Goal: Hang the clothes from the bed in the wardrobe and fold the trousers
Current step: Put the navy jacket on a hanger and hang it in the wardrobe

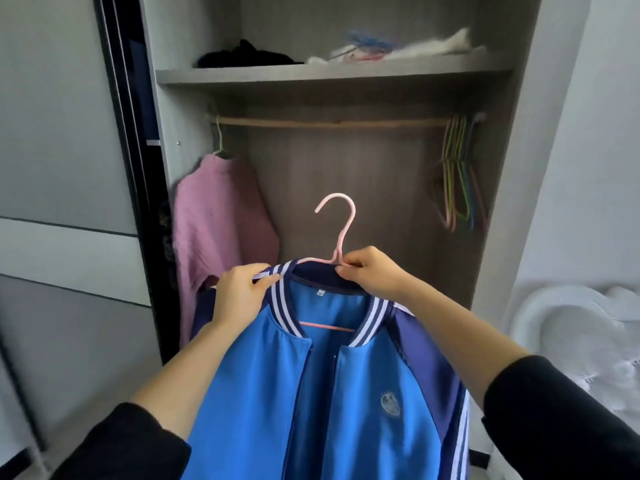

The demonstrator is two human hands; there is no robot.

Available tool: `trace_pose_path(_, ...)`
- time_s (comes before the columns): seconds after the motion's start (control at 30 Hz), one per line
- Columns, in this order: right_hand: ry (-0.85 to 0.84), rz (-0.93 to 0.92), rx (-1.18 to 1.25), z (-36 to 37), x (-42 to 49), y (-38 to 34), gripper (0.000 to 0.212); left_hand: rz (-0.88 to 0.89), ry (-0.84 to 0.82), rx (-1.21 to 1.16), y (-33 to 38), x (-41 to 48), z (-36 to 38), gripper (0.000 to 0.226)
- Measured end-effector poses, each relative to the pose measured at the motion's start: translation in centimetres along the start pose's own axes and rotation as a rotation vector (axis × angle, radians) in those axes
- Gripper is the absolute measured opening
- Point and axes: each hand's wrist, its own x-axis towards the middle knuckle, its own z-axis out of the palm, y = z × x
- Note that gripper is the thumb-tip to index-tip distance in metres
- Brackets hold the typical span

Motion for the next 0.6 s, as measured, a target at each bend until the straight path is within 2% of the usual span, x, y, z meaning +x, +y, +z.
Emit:
trace_pose_path(0.1,0.014,0.060,-0.022,0.5,4.2,0.6,0.034,-0.073,-0.145,-0.023,-2.6,4.0,1.8,0.019)
trace_pose_path(0.2,0.070,0.101,-0.030,1.2,8.1,1.4,0.032,-0.122,-0.351,0.009,-4.2,8.4,4.0,0.013)
trace_pose_path(0.3,0.143,0.131,-0.042,2.3,12.3,1.6,0.029,-0.129,-0.503,-0.008,-5.7,12.7,6.2,0.031)
trace_pose_path(0.4,0.206,0.182,-0.057,3.5,16.9,1.4,0.026,-0.040,-0.622,0.033,-7.9,17.1,7.9,0.047)
trace_pose_path(0.6,0.311,0.301,-0.054,4.6,27.1,-0.6,0.017,0.066,-0.653,0.102,-12.8,27.6,9.3,0.063)
